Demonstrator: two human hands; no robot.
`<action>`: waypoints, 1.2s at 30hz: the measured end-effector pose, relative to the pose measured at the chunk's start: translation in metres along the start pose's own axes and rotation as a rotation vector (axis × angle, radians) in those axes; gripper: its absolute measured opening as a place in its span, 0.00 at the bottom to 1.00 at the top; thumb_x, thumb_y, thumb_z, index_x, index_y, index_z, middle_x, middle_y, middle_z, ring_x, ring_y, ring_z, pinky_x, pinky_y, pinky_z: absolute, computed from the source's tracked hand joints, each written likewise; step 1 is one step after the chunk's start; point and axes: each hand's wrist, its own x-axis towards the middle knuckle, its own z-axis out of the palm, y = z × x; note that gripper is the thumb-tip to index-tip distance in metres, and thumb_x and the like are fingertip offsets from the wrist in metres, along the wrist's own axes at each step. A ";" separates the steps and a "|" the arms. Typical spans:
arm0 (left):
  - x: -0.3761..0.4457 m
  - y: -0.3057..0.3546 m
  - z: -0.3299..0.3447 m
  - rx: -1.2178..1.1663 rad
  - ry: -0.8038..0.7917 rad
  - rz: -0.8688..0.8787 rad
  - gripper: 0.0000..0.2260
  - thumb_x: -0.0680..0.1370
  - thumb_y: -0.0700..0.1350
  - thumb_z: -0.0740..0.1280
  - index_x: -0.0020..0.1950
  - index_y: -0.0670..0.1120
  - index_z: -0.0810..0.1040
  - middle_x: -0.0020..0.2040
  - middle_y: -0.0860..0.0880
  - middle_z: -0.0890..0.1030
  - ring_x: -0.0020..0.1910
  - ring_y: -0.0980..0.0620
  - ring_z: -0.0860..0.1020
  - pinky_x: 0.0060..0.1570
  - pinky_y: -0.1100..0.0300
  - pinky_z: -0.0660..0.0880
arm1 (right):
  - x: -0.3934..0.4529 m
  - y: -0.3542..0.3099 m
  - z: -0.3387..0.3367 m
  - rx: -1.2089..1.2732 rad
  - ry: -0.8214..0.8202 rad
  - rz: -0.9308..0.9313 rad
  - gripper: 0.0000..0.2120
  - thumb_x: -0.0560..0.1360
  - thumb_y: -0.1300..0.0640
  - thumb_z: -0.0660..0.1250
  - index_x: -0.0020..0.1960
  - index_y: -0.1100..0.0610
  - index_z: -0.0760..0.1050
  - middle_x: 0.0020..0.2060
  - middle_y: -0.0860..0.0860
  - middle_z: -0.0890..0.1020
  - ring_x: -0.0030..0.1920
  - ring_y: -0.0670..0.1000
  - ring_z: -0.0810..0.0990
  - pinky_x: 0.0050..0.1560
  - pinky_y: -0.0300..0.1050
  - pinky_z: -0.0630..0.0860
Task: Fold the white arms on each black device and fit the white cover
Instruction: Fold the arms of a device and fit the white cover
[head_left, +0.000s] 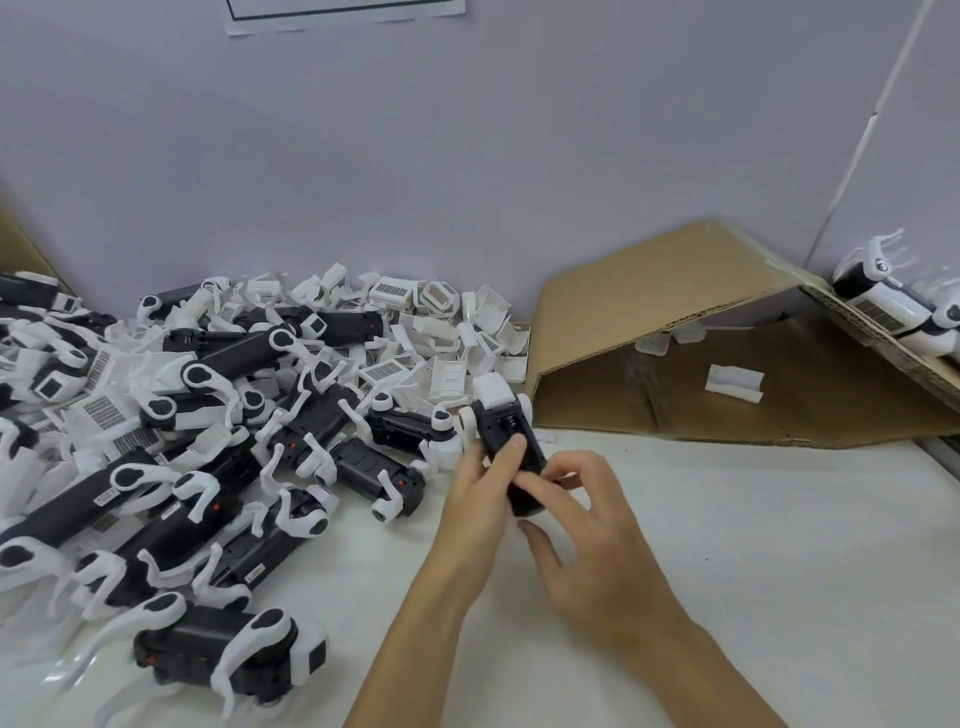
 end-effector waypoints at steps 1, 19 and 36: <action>0.002 0.000 -0.001 -0.011 0.044 0.013 0.07 0.82 0.45 0.64 0.56 0.47 0.80 0.46 0.45 0.86 0.50 0.44 0.83 0.51 0.54 0.79 | -0.001 -0.003 0.001 0.058 0.002 0.040 0.24 0.72 0.62 0.71 0.67 0.53 0.73 0.59 0.49 0.70 0.57 0.45 0.74 0.61 0.31 0.70; 0.015 0.012 -0.038 -0.106 0.203 0.178 0.10 0.82 0.43 0.63 0.49 0.52 0.84 0.45 0.44 0.85 0.47 0.46 0.83 0.54 0.47 0.78 | 0.057 0.025 0.049 0.123 -0.395 0.505 0.21 0.75 0.48 0.72 0.66 0.50 0.75 0.61 0.46 0.78 0.64 0.49 0.74 0.66 0.47 0.67; -0.002 -0.005 0.002 0.198 -0.116 0.244 0.12 0.75 0.48 0.70 0.58 0.52 0.79 0.44 0.42 0.85 0.42 0.44 0.84 0.39 0.54 0.81 | 0.011 0.043 -0.027 0.666 0.002 0.820 0.22 0.65 0.62 0.80 0.56 0.49 0.80 0.49 0.45 0.86 0.50 0.46 0.84 0.49 0.40 0.81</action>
